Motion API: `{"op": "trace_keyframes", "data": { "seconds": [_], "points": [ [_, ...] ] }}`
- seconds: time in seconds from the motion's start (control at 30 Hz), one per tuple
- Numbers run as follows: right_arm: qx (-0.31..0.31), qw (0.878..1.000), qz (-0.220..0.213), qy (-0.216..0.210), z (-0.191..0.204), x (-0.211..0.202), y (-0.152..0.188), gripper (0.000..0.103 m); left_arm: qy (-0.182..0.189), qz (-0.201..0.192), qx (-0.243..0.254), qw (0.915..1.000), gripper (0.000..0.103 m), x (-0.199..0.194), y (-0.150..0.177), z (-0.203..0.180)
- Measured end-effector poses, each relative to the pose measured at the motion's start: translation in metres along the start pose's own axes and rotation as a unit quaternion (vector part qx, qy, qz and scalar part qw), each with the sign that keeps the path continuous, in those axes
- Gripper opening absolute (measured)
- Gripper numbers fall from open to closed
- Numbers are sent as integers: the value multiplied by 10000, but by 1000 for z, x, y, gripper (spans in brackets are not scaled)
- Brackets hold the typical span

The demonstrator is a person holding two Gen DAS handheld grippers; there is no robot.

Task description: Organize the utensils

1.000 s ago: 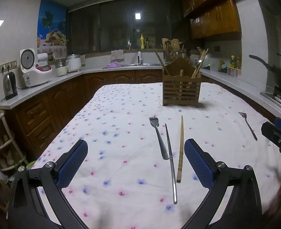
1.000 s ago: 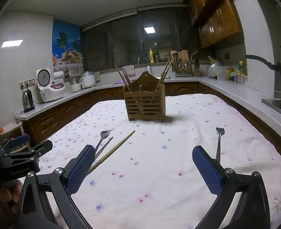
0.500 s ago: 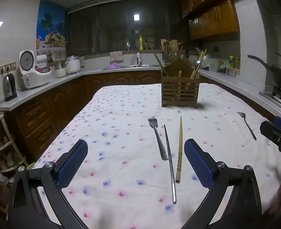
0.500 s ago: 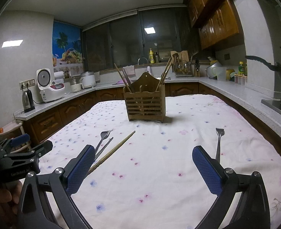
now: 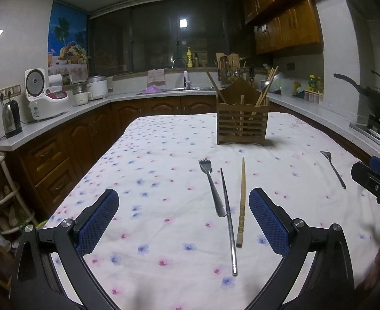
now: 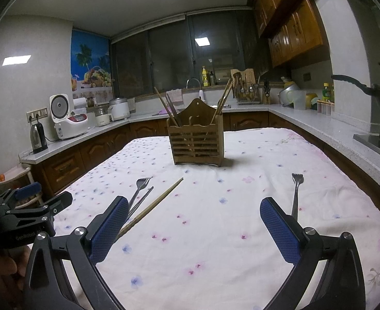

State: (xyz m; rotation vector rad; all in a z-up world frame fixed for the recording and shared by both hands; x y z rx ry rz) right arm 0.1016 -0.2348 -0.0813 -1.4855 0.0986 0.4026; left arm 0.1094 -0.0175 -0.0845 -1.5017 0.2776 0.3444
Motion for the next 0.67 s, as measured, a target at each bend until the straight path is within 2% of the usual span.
{"op": "trace_keyframes", "data": {
  "seconds": [0.67],
  "points": [
    [43, 10000, 88, -15, 4, 2, -2, 103, 64, 10, 50, 10000, 103, 5, 1, -4]
  ]
}}
Point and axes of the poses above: each gripper's, at about its wrist camera, not at the fingertips, and x roughly the way its jaws point, z to its left, y to its underside, the point moved 10 cm from there along x, roughly the way its jaws point, and after that the axes turned 1 degree about -y, right-handed, at the moved point
